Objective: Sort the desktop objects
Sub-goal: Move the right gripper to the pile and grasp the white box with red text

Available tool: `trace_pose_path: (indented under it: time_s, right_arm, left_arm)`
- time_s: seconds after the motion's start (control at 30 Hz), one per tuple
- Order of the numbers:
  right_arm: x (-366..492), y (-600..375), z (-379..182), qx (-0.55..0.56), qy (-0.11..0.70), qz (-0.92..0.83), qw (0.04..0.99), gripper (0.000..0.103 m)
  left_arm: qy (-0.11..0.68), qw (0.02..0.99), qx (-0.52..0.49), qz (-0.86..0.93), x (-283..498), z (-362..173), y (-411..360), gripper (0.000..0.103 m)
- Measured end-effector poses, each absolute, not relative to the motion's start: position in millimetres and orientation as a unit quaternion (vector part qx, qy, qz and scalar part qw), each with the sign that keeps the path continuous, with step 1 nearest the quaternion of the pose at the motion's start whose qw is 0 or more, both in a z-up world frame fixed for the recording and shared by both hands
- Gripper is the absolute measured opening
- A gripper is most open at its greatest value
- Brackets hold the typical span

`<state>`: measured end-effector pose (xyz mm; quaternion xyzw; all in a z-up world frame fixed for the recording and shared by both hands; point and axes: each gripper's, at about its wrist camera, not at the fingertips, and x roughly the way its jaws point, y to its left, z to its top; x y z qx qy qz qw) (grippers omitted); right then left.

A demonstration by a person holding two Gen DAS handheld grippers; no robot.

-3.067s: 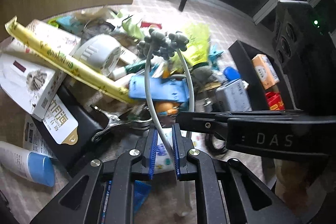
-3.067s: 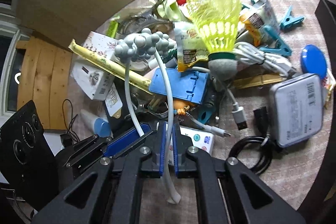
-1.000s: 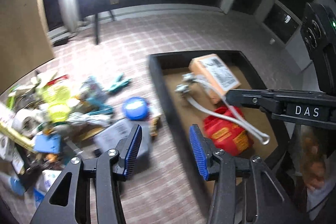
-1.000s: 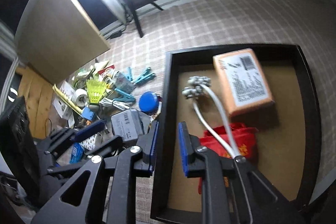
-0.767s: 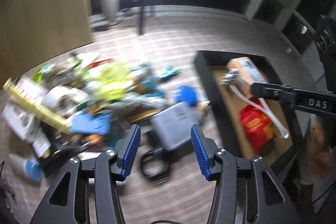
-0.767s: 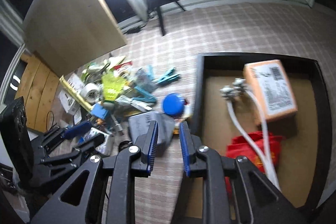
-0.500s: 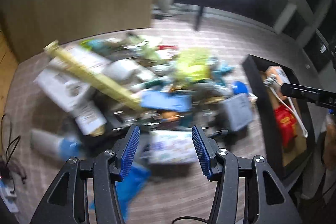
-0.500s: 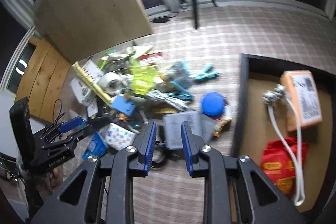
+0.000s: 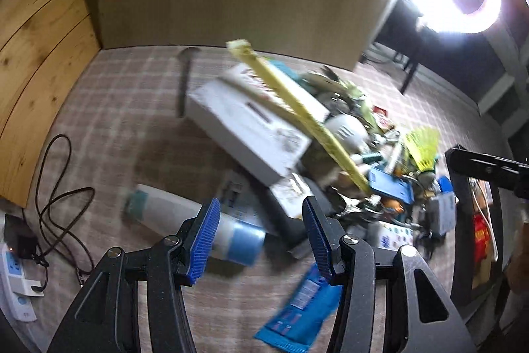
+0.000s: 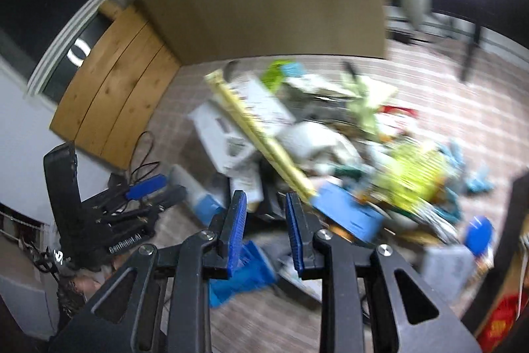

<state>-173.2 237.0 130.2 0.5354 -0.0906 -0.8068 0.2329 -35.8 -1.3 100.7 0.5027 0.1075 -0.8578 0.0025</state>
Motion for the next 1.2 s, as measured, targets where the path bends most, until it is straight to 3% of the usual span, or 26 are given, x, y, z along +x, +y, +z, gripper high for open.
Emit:
trace_pose_path:
  time_s: [0.4,0.93,1.2]
  right_arm:
    - [-239,124,80,0.584,-0.012,-0.755,0.298,0.024]
    - [-329,148,62,0.591,0.007,-0.772,0.233,0.025]
    - [-346,143,52,0.605,0.006,-0.753,0.259,0.046]
  left_arm:
    - [0.155,0.035,0.499,-0.852,-51,83,-40,0.05]
    - [0.158,0.013,0.519,-0.84,-99,65,-12,0.05]
    - [0.176,0.009,0.527,-0.831,-110,57,-12,0.05]
